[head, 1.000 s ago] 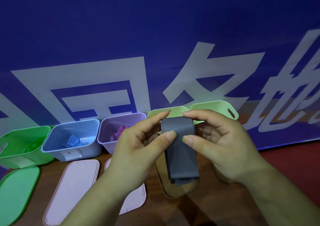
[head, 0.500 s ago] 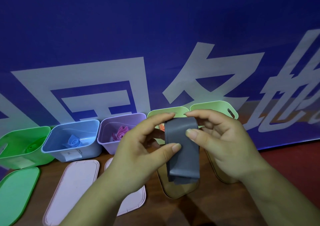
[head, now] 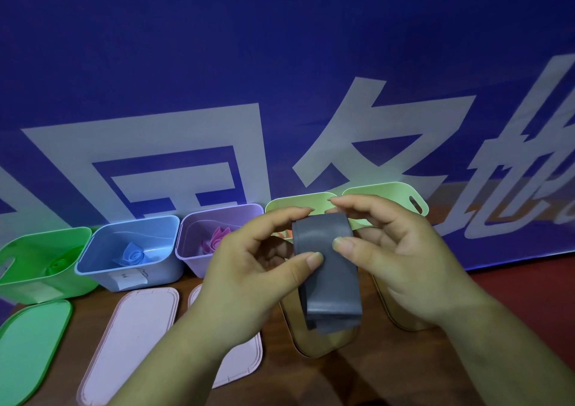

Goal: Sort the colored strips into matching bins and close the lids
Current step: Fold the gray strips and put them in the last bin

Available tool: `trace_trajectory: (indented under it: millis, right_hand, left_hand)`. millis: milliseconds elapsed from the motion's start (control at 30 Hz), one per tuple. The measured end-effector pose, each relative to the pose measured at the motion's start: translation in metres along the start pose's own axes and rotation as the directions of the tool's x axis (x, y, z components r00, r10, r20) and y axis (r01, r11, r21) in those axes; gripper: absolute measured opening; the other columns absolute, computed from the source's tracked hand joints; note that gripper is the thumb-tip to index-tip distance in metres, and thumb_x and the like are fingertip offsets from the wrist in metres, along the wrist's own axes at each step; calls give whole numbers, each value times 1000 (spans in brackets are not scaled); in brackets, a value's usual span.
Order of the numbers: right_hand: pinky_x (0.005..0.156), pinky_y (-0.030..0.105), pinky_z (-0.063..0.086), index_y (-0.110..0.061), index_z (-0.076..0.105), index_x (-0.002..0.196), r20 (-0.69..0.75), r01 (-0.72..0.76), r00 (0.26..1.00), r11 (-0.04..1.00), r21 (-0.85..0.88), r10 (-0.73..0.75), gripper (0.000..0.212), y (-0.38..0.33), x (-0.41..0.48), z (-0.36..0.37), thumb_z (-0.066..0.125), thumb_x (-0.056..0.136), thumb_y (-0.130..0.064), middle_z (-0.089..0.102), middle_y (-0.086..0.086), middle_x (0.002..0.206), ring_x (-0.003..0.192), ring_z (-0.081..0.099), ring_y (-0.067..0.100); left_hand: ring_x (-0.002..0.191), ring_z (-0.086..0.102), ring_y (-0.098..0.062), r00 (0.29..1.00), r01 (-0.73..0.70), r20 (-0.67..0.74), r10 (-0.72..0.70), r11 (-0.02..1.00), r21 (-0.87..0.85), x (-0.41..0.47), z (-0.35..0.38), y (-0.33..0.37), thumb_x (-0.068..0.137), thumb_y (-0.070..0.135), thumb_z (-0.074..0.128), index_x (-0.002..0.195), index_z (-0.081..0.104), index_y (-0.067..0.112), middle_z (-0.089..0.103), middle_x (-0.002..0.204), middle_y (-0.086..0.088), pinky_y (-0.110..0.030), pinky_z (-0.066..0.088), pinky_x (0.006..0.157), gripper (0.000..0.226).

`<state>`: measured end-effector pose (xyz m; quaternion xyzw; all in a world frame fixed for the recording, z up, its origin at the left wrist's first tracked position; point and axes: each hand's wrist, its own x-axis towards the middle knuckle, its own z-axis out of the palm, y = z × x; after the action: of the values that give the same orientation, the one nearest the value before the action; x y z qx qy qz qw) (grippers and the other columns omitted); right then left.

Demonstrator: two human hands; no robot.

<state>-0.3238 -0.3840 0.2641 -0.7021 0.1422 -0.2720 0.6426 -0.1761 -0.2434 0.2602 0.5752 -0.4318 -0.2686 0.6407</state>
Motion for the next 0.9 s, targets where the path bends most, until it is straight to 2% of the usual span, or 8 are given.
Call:
trace_trajectory:
  millis: [100,233,433,533,633,767,900]
  right_hand:
    - [87,38,59,-30,64,122,74,15,997,1000,-2,-15,47,-2,-2,0,74,79,-15,68,-9,118,110,68,22]
    - [89,40,59,-29,64,122,82,36,996,999,-33,-33,48,-2,-2,-1,73,79,-13,67,-8,121,113,66,21]
    - [90,43,58,-31,66,120,82,44,996,997,-58,-39,46,-1,-1,-2,77,77,-19,67,-7,122,113,66,23]
    - [91,45,58,-33,65,120,88,49,995,998,-46,-44,48,0,-1,-2,77,74,-28,66,-5,123,113,66,24]
    - [90,45,58,-33,66,120,84,59,995,998,-37,-55,48,0,-1,-2,77,73,-28,67,-4,123,112,66,25]
    - [89,44,58,-31,66,119,51,55,997,998,-17,-54,48,2,0,0,77,72,-29,68,-1,120,110,67,25]
    - [87,37,59,-29,68,117,4,42,999,999,-26,-42,42,4,0,1,77,76,-21,70,-3,115,107,68,22]
  left_hand:
    - [93,71,-22,999,45,-15,-47,995,-87,2,-1,1,75,12,77,115,70,23,73,109,-4,-29,58,77,42]
    - [90,71,-25,997,80,-17,-81,995,-66,3,-2,3,77,15,78,117,69,22,73,109,-4,-29,58,75,41]
    - [89,72,-17,996,91,-12,-91,995,-44,3,-1,6,77,17,78,117,68,21,75,105,1,-26,58,75,41]
    - [88,73,-13,996,85,-6,-85,995,-55,3,1,9,72,21,70,118,67,18,76,103,3,-23,58,74,45]
    - [88,73,-10,997,75,7,-75,995,-58,3,2,11,72,20,68,118,67,16,76,101,3,-19,56,71,46]
    - [89,72,-13,996,82,22,-81,996,-42,4,0,9,75,24,72,118,67,21,75,104,1,-23,57,74,43]
    - [96,64,-36,994,78,73,-81,996,44,4,-4,3,78,34,78,124,64,35,69,116,0,-44,60,82,48]
